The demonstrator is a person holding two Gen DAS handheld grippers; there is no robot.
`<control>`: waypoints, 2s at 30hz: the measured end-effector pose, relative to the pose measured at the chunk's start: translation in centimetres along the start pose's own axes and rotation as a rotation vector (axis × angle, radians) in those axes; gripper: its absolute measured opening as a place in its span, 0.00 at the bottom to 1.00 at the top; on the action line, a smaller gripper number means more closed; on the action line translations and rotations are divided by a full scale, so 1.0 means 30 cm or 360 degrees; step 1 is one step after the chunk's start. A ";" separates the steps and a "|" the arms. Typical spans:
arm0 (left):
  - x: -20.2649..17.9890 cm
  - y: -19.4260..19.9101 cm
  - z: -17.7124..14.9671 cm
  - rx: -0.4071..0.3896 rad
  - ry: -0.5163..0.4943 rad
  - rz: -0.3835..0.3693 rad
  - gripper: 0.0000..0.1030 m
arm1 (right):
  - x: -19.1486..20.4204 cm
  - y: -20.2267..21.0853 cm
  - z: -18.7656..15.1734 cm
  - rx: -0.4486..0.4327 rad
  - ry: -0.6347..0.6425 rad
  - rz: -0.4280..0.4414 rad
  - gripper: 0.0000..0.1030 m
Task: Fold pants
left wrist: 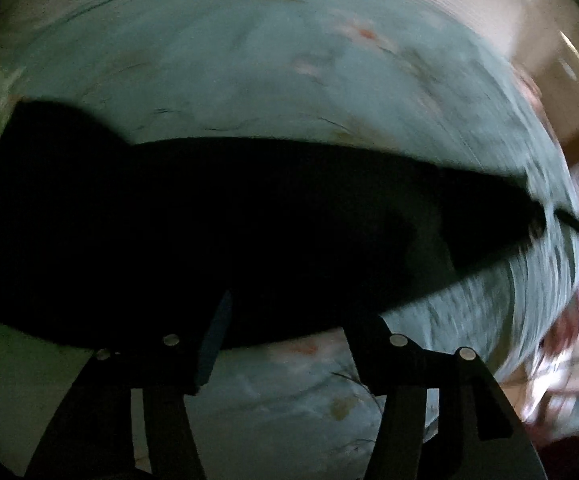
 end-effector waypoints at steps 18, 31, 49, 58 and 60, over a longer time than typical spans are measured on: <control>0.488 0.018 0.448 0.0216 0.0677 0.0271 0.78 | 0.746 -0.414 0.094 0.0382 0.0664 0.0620 0.58; 0.514 -0.152 0.602 0.0449 0.0627 0.0484 0.78 | 0.988 -0.622 0.091 0.0598 0.0786 0.0692 0.58; 0.613 0.113 0.297 -0.0101 0.0810 0.0167 0.05 | 0.991 -0.500 0.091 0.0405 0.0926 0.0673 0.07; 0.673 0.159 0.044 -0.0360 0.1057 -0.0195 0.05 | 1.060 -0.454 -0.005 0.0353 0.1109 0.0630 0.07; 0.680 0.169 -0.018 -0.0392 0.1097 -0.0227 0.05 | 1.076 -0.456 -0.037 0.0374 0.1158 0.0627 0.07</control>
Point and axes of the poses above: each gripper's, at about its wrist camera, not at the fingertips, and y roughly against the way its jaws point, x to its left, z to its top, the point moved 1 cm from there along -y, roughly the way its jaws point, and after that the axes turned 5 degrees about x, right-handed, at the moved point
